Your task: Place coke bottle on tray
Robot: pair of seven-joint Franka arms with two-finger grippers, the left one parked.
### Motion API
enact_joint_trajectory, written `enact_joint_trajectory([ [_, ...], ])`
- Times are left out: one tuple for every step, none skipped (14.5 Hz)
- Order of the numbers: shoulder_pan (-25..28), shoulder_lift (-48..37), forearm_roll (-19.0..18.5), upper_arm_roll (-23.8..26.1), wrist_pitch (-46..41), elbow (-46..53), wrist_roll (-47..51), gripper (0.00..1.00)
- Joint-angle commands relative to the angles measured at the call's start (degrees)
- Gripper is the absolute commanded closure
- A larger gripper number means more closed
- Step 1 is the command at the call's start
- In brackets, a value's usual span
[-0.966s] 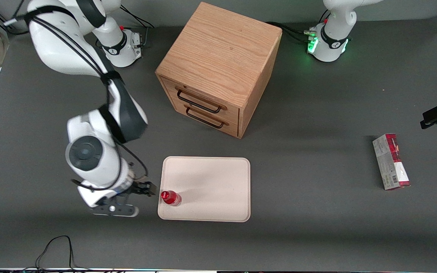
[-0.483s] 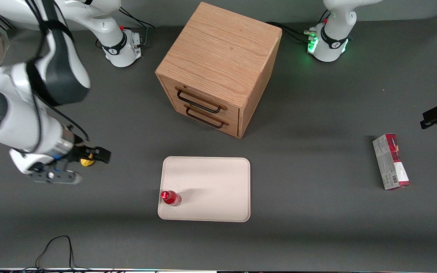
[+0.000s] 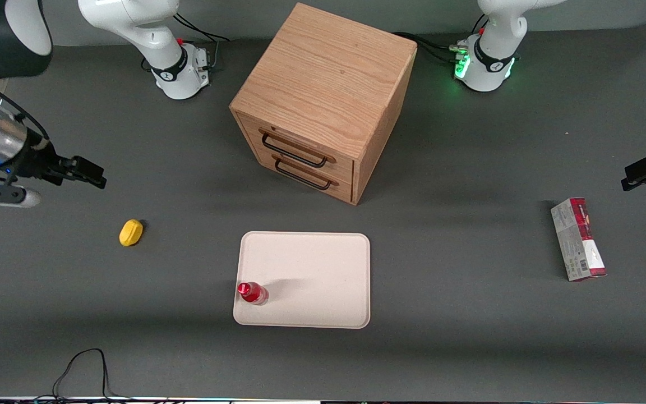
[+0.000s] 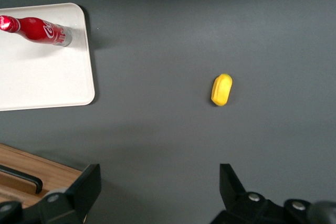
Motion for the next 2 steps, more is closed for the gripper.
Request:
enact_joint_trajectory([
  [-0.4,-1.2,1.4,0.1,-0.2,-1.8,-0.9,0.0],
  [-0.4,-1.2,1.4,0.2,-0.2,-1.7,-0.9,0.0],
])
